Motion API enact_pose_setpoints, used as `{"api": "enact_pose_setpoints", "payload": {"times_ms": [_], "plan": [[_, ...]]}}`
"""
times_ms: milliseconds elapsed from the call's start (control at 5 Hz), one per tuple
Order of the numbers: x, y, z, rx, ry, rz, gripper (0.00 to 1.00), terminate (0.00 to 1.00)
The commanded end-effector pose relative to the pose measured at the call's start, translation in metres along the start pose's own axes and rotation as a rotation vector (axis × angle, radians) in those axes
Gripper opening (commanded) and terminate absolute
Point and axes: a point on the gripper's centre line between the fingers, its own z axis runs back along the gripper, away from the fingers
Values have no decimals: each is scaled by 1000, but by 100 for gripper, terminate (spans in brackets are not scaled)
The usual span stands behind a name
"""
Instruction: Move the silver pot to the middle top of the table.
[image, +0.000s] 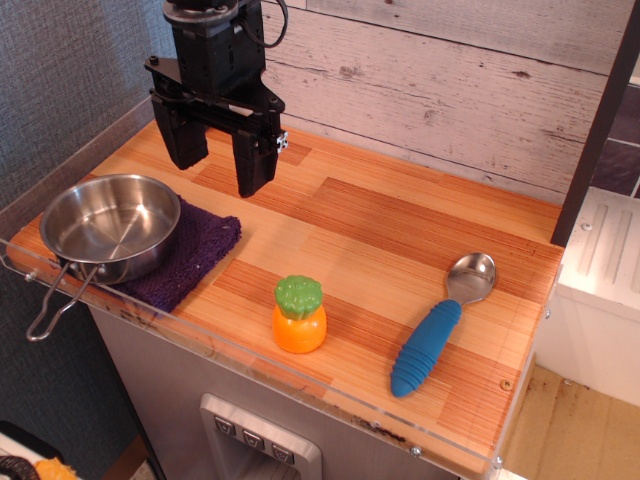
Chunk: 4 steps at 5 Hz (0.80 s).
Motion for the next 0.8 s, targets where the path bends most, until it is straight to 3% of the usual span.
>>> {"api": "enact_pose_setpoints", "payload": {"times_ms": [0,200,400,600], "plan": [[0,0,0,0,0,0,100,0],[-9,18,-5,-31,-15,31,100,0],[-20,39,-10,-10,-12,97,100,0],[-30,53,-16,18,30,157,100,0]]}}
